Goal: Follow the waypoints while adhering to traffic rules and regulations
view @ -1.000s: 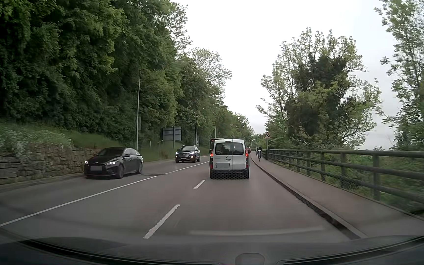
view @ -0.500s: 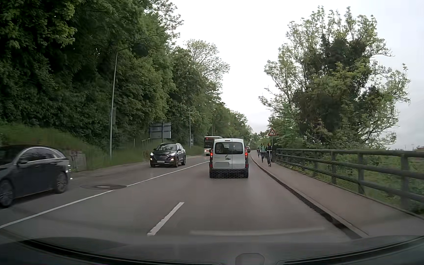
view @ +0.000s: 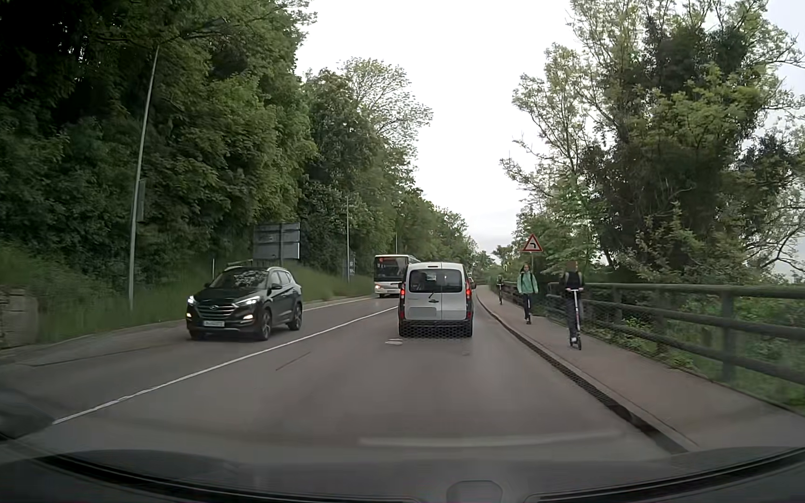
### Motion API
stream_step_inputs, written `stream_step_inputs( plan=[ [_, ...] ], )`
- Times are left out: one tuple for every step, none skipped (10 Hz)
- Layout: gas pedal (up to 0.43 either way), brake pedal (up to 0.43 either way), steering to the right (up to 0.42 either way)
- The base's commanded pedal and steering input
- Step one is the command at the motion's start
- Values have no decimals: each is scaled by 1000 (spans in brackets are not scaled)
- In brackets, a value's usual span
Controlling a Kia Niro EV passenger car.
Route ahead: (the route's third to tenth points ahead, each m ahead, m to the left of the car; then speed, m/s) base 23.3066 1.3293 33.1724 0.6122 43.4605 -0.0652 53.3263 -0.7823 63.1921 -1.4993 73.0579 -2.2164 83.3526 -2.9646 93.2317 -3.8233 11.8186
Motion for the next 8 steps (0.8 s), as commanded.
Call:
stream_step_inputs(
  plan=[
    [169, 0, 5],
    [169, 0, 5],
    [157, 0, 5],
    [150, 0, 5],
    [138, 0, 5],
    [138, 0, 5],
    [138, 0, 5],
    [138, 0, 5]
  ],
)
